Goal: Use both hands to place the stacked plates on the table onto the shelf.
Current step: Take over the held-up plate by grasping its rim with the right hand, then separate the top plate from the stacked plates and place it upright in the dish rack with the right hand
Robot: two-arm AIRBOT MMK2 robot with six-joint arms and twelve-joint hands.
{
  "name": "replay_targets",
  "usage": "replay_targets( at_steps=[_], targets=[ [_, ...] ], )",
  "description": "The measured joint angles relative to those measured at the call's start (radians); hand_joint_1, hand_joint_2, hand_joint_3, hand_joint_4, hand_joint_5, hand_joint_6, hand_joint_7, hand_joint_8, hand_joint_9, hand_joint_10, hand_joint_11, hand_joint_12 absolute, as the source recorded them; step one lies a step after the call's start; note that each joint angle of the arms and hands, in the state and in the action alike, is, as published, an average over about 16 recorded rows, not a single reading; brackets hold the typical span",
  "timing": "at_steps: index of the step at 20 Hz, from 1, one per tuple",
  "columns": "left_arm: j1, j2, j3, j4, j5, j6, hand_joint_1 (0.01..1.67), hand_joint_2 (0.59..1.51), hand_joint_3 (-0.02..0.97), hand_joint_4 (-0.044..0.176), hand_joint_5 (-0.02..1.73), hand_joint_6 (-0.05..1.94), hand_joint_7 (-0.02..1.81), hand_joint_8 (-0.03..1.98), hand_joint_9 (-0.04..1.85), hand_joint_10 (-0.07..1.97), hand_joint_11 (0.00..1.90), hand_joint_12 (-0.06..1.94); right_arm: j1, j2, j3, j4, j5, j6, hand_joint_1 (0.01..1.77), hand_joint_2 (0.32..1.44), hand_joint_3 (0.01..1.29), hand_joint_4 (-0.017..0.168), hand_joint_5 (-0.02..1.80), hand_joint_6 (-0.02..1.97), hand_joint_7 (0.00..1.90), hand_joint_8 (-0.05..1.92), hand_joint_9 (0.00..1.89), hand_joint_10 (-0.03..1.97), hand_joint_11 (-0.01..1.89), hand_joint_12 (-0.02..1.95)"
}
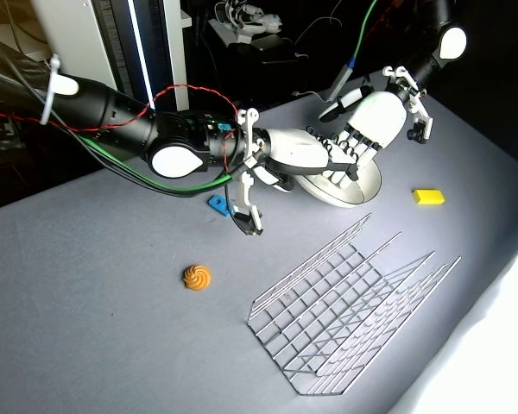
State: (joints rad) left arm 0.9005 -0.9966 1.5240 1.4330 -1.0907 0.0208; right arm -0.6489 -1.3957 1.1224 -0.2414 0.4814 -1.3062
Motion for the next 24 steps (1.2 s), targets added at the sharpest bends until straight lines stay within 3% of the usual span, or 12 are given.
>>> replay_targets(
  at_steps=[5, 15, 20, 24],
  targets=[
    [0.000, 0.000, 0.000, 0.000, 0.000, 0.000, 0.02, 1.148, 0.018, -0.001, 0.06, -0.01, 0.04, 0.00, 0.03, 0.02, 0.02, 0.01, -0.004, -0.031, 0.032, 0.000, 0.009, -0.008, 1.07, 1.11, 0.02, 0.001, 0.33, 0.06, 0.38, 0.02, 0.42, 0.06, 0.15, 1.05],
    [-0.017, 0.001, 0.012, 0.002, -0.009, -0.016, 0.02, 1.163, 0.018, -0.001, 0.05, 0.00, 0.04, 0.00, 0.02, 0.02, 0.02, 0.01, -0.009, -0.043, 0.044, -0.013, 0.055, -0.018, 1.08, 1.06, 0.01, -0.005, 0.70, 0.55, 0.83, 0.43, 0.97, 0.21, 0.68, 1.24],
    [-0.057, 0.008, 0.035, 0.002, -0.020, -0.040, 0.02, 1.174, 0.018, -0.001, 0.06, 0.01, 0.05, 0.00, 0.02, 0.02, 0.02, 0.01, -0.006, -0.040, 0.039, -0.017, 0.074, -0.023, 1.10, 1.01, 0.01, -0.007, 0.77, 0.79, 0.91, 0.68, 1.10, 0.39, 0.85, 1.24],
    [-0.097, 0.021, 0.065, 0.003, -0.034, -0.068, 0.02, 1.179, 0.018, 0.000, 0.06, 0.01, 0.05, 0.00, 0.02, 0.02, 0.02, 0.01, 0.000, -0.033, 0.027, -0.015, 0.077, -0.026, 1.10, 1.01, 0.01, -0.005, 0.80, 0.83, 0.94, 0.80, 1.11, 0.55, 0.88, 1.27]
  ],
)
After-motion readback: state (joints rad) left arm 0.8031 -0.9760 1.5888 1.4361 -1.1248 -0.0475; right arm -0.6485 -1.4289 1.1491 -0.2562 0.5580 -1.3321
